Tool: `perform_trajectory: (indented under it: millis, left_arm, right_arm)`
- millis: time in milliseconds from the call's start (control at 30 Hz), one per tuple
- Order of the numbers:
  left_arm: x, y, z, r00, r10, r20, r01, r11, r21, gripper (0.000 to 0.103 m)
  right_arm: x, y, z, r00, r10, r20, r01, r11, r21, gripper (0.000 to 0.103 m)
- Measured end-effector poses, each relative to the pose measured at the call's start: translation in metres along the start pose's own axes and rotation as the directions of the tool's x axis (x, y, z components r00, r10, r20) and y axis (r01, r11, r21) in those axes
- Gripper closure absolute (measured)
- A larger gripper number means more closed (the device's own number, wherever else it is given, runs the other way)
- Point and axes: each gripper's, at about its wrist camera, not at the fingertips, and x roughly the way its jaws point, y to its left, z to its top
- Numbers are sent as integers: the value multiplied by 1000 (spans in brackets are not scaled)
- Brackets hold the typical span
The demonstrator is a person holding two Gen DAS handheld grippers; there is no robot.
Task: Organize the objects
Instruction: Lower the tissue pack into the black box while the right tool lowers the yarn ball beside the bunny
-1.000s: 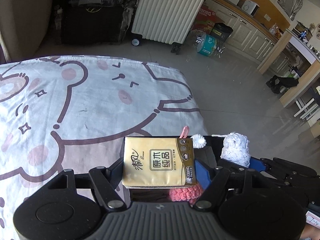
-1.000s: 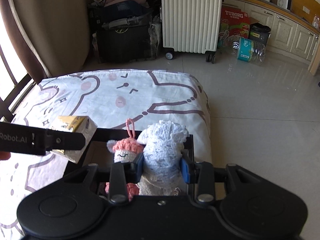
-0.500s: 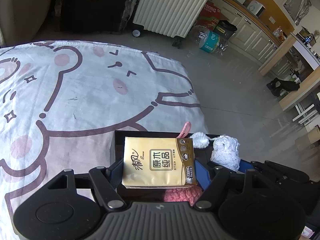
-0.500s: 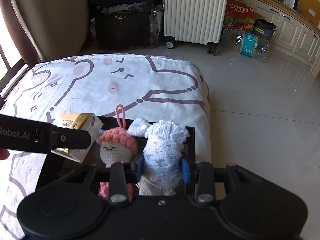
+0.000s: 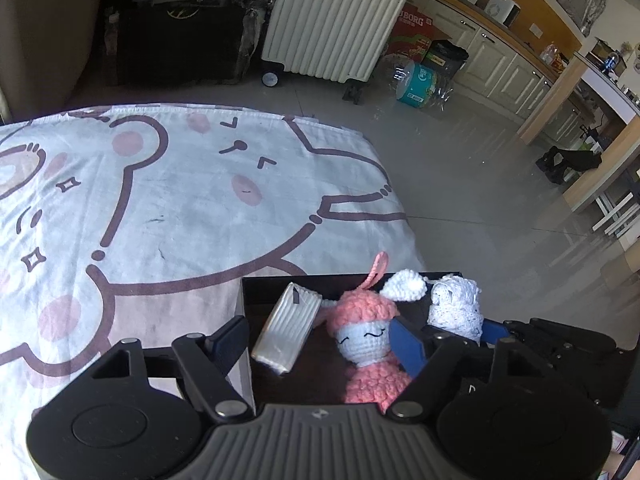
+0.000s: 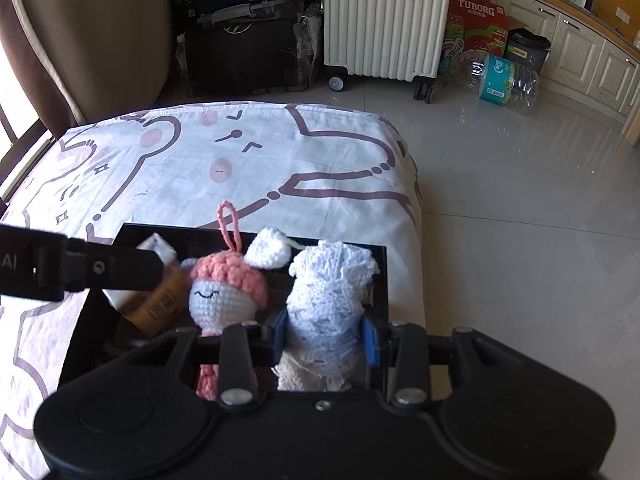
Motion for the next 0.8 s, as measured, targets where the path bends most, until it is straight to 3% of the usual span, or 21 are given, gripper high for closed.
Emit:
perform_trajectory:
  millis: [100,267,433,533,600,800]
  left_arm:
    - [1,3,0,1000,-2,-20,2,1000,1,45]
    - [2,3,-3,1000,8,-25,-8,1000,24,54]
    - [5,4,-3,999,-20,-42,21,1000,19,75]
    - [8,3,-6,998,-31,-58,32,999,19,79]
    - [11,1,-8,997,-34,-72,36,999,24,80]
    - [17,-7,-13,996,-23,-81,28,998,65,80]
  right_arm:
    - [2,0,1,1000,-4,-4,4,1000,-1,64]
    - [9,2,4,1000,6,-10,-6,1000,-6,62]
    - [7,7,6,1000,-11,-5,10,1000,-18,55]
    - [1,4,9,1000,-4,8,3,1000,5,59]
    - [0,3,10,1000,-2,5,2,1000,15,69]
    - [3,7,9,1000,3,-21,-3,1000,1,79]
